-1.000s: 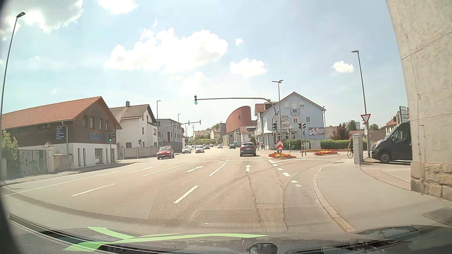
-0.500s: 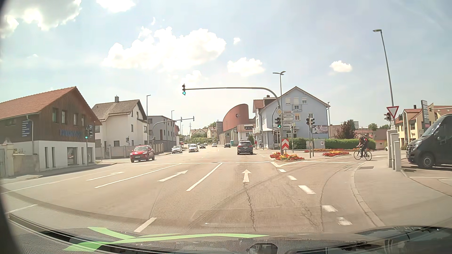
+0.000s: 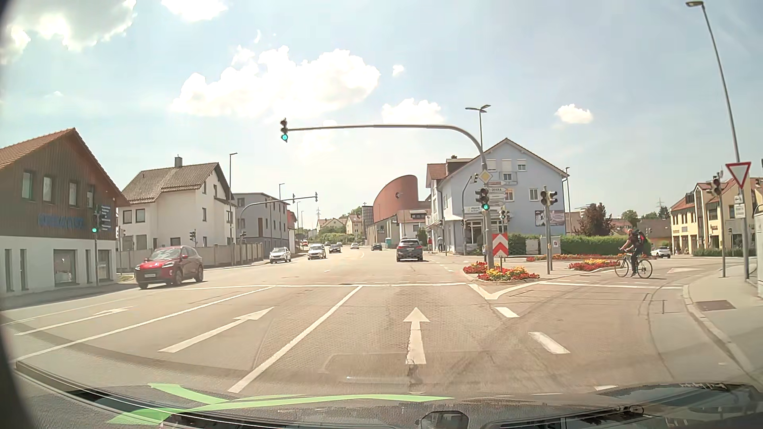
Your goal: Follow the waypoints while adhering to traffic rules and regulations
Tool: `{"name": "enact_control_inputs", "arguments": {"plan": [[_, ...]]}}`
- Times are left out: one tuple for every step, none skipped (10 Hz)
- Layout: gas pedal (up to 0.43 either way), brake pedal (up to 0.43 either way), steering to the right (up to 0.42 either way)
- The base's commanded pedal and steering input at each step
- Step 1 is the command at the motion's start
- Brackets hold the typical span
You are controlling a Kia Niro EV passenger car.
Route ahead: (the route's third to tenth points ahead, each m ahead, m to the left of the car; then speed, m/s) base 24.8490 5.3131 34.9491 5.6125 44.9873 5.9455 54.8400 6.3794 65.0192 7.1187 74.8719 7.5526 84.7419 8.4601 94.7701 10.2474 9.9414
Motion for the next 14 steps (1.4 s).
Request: {"name": "enact_control_inputs", "arguments": {"plan": [[0.209, 0.0, -0.004], [0.209, 0.0, -0.004], [0.209, 0.0, -0.004], [0.209, 0.0, -0.004], [0.209, 0.0, -0.004], [0.209, 0.0, -0.004], [0.209, 0.0, -0.004], [0.209, 0.0, -0.004], [0.209, 0.0, -0.004], [0.209, 0.0, -0.004], [0.209, 0.0, -0.004], [0.209, 0.0, -0.004], [0.209, 0.0, -0.004], [0.209, 0.0, -0.005]]}}
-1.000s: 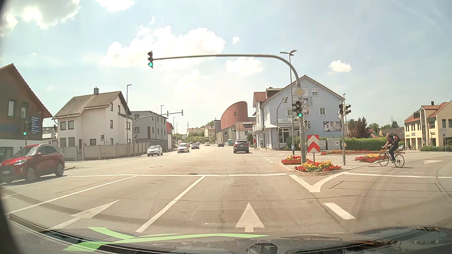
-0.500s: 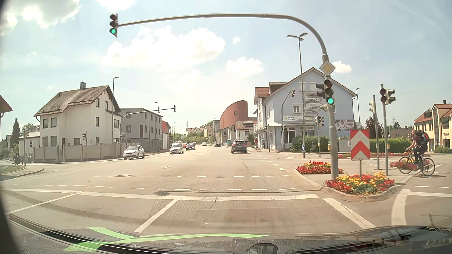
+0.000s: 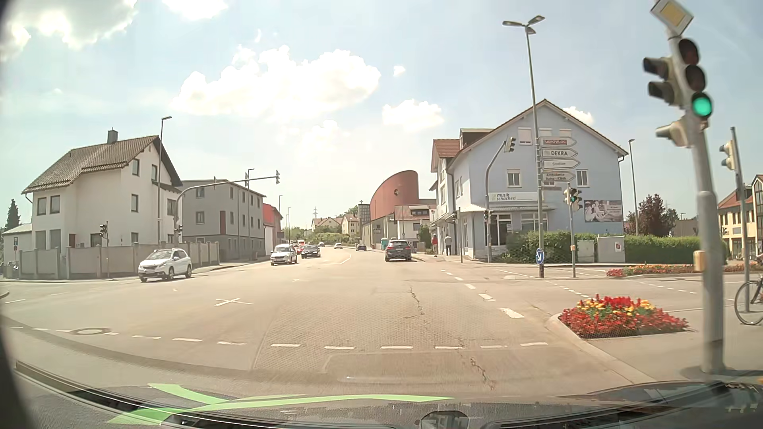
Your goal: Follow the waypoints while adhering to traffic rules and regulations
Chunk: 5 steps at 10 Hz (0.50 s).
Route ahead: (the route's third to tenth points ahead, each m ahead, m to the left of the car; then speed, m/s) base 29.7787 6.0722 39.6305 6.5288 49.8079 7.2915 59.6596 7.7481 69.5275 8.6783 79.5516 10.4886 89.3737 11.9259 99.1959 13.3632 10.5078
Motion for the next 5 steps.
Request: {"name": "enact_control_inputs", "arguments": {"plan": [[0.197, 0.0, -0.005], [0.189, 0.0, -0.005], [0.189, 0.0, -0.006], [0.189, 0.0, -0.007], [0.189, 0.0, -0.008]]}}
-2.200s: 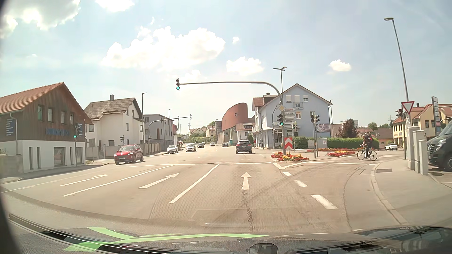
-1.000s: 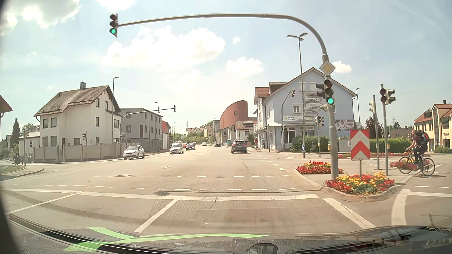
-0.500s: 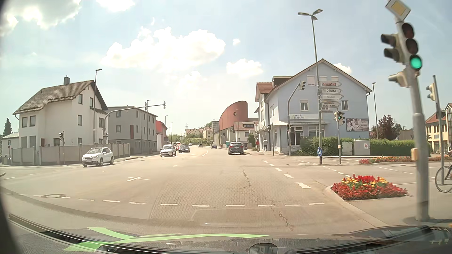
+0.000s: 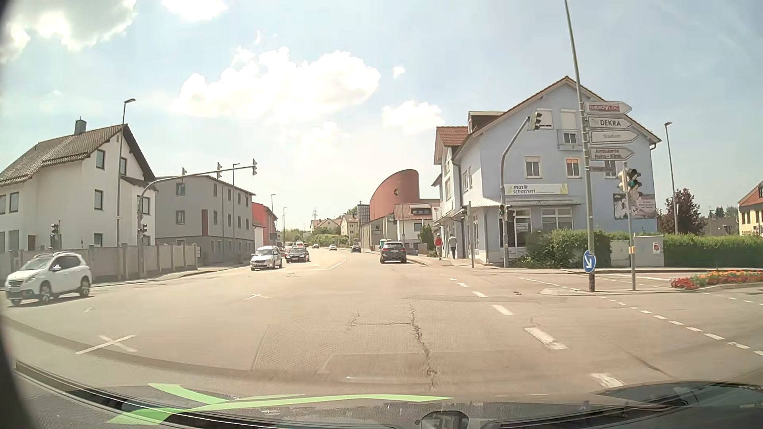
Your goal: Follow the waypoints while adhering to traffic rules and regulations
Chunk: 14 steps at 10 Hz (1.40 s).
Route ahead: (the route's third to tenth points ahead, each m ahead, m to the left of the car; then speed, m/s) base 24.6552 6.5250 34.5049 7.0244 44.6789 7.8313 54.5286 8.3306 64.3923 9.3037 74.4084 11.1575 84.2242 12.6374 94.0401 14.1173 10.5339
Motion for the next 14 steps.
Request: {"name": "enact_control_inputs", "arguments": {"plan": [[0.189, 0.0, -0.009], [0.177, 0.0, -0.01], [0.177, 0.0, -0.013], [0.177, 0.0, -0.016], [0.177, 0.0, -0.016], [0.177, 0.0, -0.017], [0.177, 0.0, -0.018], [0.177, 0.0, -0.018], [0.177, 0.0, -0.018], [0.177, 0.0, -0.018], [0.169, 0.0, -0.018], [0.169, 0.0, -0.017], [0.169, 0.0, -0.016], [0.169, 0.0, -0.015]]}}
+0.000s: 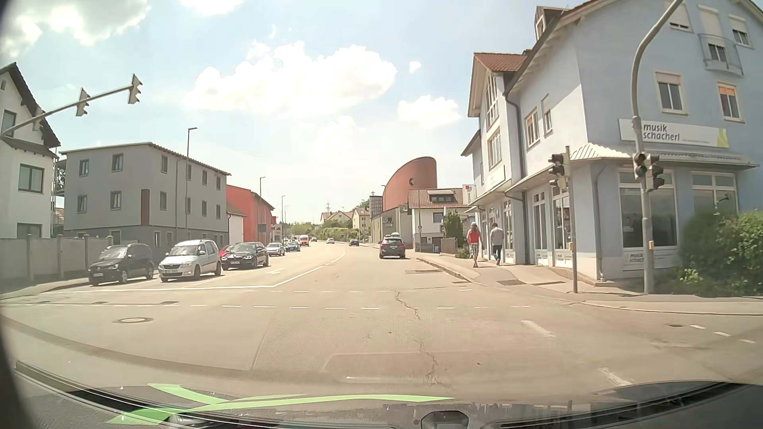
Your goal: Follow the waypoints while adhering to traffic rules and regulations
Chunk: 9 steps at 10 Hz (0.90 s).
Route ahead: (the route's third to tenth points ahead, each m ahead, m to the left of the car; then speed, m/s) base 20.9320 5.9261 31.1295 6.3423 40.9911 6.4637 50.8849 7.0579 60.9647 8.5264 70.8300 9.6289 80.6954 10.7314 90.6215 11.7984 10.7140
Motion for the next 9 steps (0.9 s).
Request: {"name": "enact_control_inputs", "arguments": {"plan": [[0.157, 0.0, -0.015], [0.157, 0.0, -0.015], [0.157, 0.0, -0.014], [0.157, 0.0, -0.014], [0.157, 0.0, -0.014], [0.157, 0.0, -0.013], [0.157, 0.0, -0.014], [0.157, 0.0, -0.014], [0.157, 0.0, -0.013]]}}
